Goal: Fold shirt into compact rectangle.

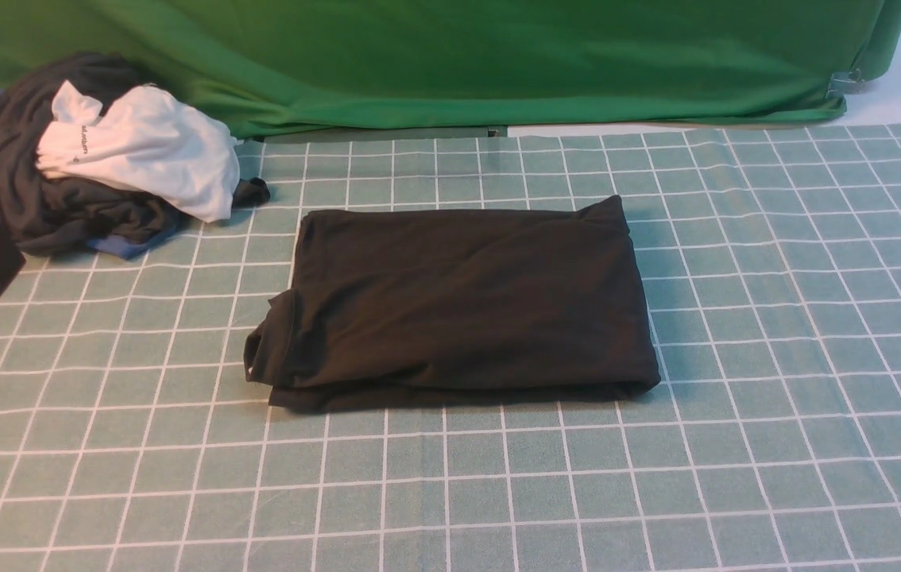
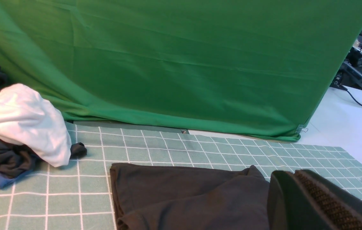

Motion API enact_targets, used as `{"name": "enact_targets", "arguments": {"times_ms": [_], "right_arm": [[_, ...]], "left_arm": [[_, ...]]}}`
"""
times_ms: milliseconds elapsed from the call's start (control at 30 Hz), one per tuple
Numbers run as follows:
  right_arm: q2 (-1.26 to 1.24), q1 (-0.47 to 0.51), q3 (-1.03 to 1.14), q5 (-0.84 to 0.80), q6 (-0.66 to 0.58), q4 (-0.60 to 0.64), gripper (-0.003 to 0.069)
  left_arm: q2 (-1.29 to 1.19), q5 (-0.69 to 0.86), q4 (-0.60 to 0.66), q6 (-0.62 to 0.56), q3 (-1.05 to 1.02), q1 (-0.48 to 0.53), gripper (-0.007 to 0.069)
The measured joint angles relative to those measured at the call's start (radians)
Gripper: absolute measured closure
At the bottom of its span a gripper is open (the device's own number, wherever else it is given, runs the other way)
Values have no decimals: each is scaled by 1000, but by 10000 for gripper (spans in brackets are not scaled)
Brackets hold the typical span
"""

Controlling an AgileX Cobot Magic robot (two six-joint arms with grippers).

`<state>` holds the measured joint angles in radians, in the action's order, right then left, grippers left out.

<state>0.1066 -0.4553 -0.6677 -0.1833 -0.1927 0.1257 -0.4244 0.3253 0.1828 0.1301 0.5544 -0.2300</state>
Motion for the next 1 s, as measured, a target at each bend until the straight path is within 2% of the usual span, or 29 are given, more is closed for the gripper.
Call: {"name": "enact_targets", "arguments": {"times_ms": [200, 333, 433, 600, 700, 800, 1000], "right_arm": [[0, 0, 0, 0, 0, 0, 573], [0, 0, 0, 0, 0, 0, 564], [0, 0, 0, 0, 0, 0, 558], [0, 0, 0, 0, 0, 0, 546], [0, 0, 0, -1, 0, 0, 538], [0, 0, 0, -1, 0, 0, 536], [0, 0, 0, -1, 0, -1, 526]], "left_arm": [[12, -17, -46, -122, -28, 7, 610], [84, -68, -48, -178, -125, 74, 610], [188, -118, -56, -188, -256, 166, 610], [338, -165, -90, -190, -470, 241, 610], [407, -152, -106, -190, -552, 252, 610], [424, -85, -143, -193, -558, 252, 610], [424, -92, -174, -194, -558, 252, 610]]}}
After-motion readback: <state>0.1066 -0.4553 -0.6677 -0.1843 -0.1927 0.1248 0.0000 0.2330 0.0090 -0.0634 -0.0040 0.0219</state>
